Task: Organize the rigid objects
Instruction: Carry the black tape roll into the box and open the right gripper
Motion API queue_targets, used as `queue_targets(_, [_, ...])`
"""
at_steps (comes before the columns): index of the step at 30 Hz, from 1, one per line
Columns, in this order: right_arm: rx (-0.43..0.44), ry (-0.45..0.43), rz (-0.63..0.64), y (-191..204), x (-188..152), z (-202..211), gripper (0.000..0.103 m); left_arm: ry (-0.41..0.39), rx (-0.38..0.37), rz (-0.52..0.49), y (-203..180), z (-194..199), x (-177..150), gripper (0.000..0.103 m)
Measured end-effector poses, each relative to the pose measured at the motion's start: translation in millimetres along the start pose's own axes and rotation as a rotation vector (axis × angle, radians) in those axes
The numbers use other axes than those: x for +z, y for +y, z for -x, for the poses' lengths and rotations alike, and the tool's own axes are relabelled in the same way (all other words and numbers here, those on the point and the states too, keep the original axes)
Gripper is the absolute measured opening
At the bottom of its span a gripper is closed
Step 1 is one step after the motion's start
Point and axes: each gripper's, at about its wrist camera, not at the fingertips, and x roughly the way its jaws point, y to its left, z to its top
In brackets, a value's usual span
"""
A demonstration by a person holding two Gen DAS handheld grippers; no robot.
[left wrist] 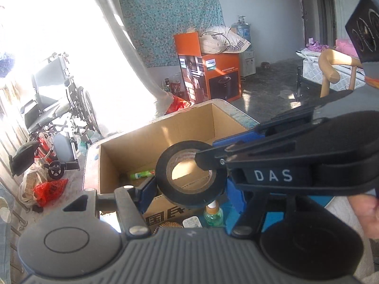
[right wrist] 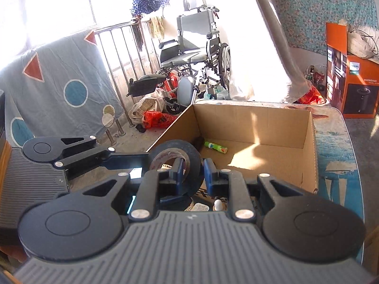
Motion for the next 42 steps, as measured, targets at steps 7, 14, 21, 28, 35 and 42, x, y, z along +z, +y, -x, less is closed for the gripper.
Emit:
queue_targets(7, [0.035, 0.137, -0.038, -45.2, 67.9, -49.9, 0.018, 0.132, -0.045, 0.037, 28.2, -62.6, 51.9, 0.065])
queue_targets(14, [0.058, 0.435, -0.184, -108.8, 88.7, -161.6, 0.018, 0.431, -0.146, 0.148, 66.2, -173.2, 66.8, 0.065])
queue_targets(21, [0.037, 0.645, -0.252, -135.0, 66.9, -256.6, 0.018, 0.631, -0.183, 0.229, 89.7, -258.5, 50.7, 0.065])
queue_targets(28, [0.050, 0.731, -0.307, -152.4, 54.4, -319.1, 0.017, 0.735, -0.174, 0.332, 111.3, -299.9, 38.8, 0.065])
queue_targets(35, [0.079, 0.701, -0.303, -147.1, 60.8, -352.9, 0.017, 0.739, -0.070, 0.331, 125.8, -311.8, 34.5, 0.065])
queue_targets(42, [0.100, 0.611, -0.330, -143.5, 66.3, -356.4, 0.029, 0.707, -0.027, 0.317, 130.6, -298.9, 38.1, 0.065])
